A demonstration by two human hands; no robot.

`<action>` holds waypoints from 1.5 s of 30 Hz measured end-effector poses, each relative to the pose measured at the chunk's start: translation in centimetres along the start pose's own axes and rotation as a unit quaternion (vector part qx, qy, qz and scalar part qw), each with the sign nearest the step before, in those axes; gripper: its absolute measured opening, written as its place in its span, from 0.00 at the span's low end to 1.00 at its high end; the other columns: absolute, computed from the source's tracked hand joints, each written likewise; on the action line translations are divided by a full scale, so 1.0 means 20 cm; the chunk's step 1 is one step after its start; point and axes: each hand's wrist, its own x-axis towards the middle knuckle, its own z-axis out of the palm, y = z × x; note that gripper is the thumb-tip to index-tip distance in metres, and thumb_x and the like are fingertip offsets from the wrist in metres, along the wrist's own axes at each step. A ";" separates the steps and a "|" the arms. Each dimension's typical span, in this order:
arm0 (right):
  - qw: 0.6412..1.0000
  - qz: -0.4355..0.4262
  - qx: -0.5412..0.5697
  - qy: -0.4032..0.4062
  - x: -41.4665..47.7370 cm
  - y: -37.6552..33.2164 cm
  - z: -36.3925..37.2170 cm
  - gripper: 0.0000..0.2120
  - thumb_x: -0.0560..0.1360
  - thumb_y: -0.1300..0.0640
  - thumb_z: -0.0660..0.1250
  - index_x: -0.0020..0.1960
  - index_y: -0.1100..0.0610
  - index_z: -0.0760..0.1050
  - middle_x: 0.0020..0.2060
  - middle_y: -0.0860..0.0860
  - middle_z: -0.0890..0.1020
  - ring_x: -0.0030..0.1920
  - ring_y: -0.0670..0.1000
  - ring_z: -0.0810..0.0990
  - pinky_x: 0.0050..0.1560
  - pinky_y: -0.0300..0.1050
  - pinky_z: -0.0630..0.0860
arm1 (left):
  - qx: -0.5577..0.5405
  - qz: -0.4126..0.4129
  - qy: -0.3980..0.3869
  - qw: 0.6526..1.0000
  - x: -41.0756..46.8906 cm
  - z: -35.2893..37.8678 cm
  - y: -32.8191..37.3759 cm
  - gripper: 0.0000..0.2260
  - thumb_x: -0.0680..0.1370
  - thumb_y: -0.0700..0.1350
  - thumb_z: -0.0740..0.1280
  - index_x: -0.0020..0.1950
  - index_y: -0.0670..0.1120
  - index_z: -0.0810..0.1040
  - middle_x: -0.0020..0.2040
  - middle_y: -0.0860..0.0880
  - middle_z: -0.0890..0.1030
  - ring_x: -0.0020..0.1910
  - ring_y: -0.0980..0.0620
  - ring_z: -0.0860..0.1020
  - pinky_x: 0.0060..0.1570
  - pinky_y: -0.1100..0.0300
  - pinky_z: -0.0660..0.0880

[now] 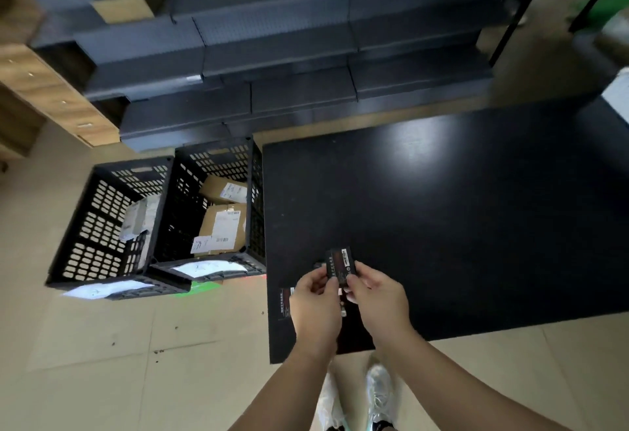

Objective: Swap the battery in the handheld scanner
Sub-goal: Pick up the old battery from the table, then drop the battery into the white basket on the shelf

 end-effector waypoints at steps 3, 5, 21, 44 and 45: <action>0.998 -0.032 0.055 0.007 -0.08 -0.23 -0.10 0.15 0.77 0.63 0.70 0.62 0.53 0.81 0.45 0.45 0.88 0.45 0.45 0.87 0.51 0.43 0.82 | -0.018 0.044 -0.032 0.998 -0.13 0.03 0.24 0.08 0.77 0.41 0.71 0.51 0.54 0.81 0.46 0.55 0.85 0.45 0.60 0.83 0.47 0.63 0.79; 0.994 -0.063 0.086 0.015 -0.14 -0.37 -0.19 0.14 0.77 0.64 0.70 0.61 0.52 0.82 0.46 0.45 0.88 0.47 0.45 0.86 0.52 0.43 0.82 | -0.048 0.056 -0.064 0.995 -0.21 0.08 0.38 0.08 0.77 0.40 0.71 0.53 0.52 0.82 0.48 0.54 0.84 0.48 0.58 0.83 0.52 0.60 0.80; 0.893 -0.155 0.297 0.301 -0.60 -0.48 -1.12 0.14 0.77 0.65 0.69 0.61 0.55 0.81 0.52 0.51 0.87 0.51 0.51 0.87 0.56 0.51 0.82 | -0.013 0.076 -0.445 0.892 -0.96 0.79 0.53 0.10 0.78 0.35 0.69 0.56 0.46 0.82 0.51 0.46 0.86 0.50 0.50 0.85 0.54 0.53 0.82; 0.853 -0.163 0.298 0.396 -0.54 -0.39 -2.93 0.13 0.75 0.65 0.72 0.57 0.54 0.83 0.46 0.51 0.88 0.48 0.54 0.87 0.56 0.52 0.82 | 0.001 0.042 -0.525 0.850 -2.05 2.23 0.26 0.10 0.77 0.35 0.70 0.56 0.45 0.81 0.51 0.46 0.86 0.50 0.50 0.86 0.52 0.58 0.81; 0.853 -0.161 0.300 0.395 -0.50 -0.41 -2.98 0.12 0.75 0.65 0.72 0.56 0.52 0.83 0.45 0.51 0.88 0.48 0.55 0.87 0.55 0.52 0.82 | 0.004 0.042 -0.524 0.851 -2.05 2.30 0.27 0.10 0.77 0.35 0.70 0.56 0.45 0.81 0.51 0.46 0.86 0.50 0.50 0.86 0.53 0.57 0.81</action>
